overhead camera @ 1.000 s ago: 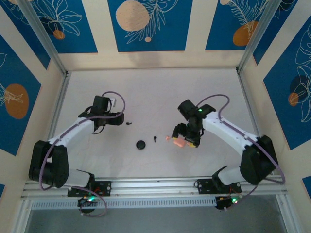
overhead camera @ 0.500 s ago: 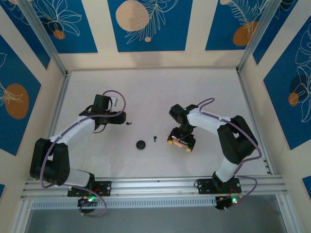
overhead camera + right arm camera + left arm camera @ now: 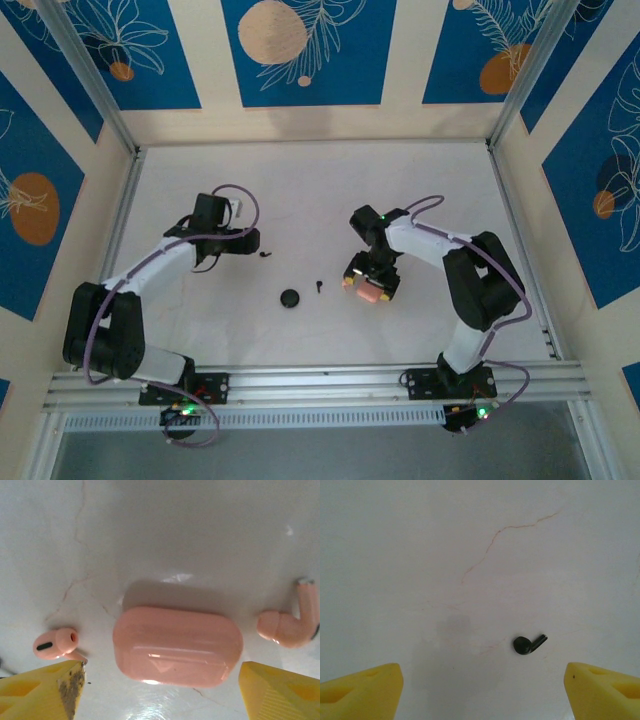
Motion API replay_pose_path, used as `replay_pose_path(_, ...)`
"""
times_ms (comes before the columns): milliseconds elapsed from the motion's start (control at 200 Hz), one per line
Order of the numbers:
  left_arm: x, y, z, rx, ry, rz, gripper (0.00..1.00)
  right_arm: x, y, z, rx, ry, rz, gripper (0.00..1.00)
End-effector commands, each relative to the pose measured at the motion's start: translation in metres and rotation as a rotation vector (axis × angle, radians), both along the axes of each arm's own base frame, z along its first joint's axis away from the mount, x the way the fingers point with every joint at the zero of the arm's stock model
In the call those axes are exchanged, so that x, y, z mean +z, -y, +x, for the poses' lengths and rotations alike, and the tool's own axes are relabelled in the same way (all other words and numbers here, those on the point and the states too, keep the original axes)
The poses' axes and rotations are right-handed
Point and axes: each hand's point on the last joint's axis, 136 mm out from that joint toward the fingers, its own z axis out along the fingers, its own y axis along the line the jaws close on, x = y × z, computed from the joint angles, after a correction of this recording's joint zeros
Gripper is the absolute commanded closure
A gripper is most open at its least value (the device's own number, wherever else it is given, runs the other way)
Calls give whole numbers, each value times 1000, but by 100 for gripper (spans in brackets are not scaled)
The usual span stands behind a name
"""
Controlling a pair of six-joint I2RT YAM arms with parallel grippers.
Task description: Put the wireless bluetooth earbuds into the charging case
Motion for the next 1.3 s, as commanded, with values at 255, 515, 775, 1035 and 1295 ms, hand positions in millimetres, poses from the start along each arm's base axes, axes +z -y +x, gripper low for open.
replay_pose_path(255,3,12,5,-11,-16,-39,16,-11,1,2,11,-35,-18,23)
replay_pose_path(515,1,14,5,-13,-24,-42,17,-18,2,0,17,-54,-29,31)
replay_pose_path(775,8,20,3,-34,-15,-58,21,-9,6,2,27,-7,-39,42)
replay_pose_path(1035,49,71,-8,-306,178,-159,27,50,-1,24,90,309,20,44)
replay_pose_path(1295,105,125,-45,-609,572,-377,35,131,-44,50,193,786,329,44)
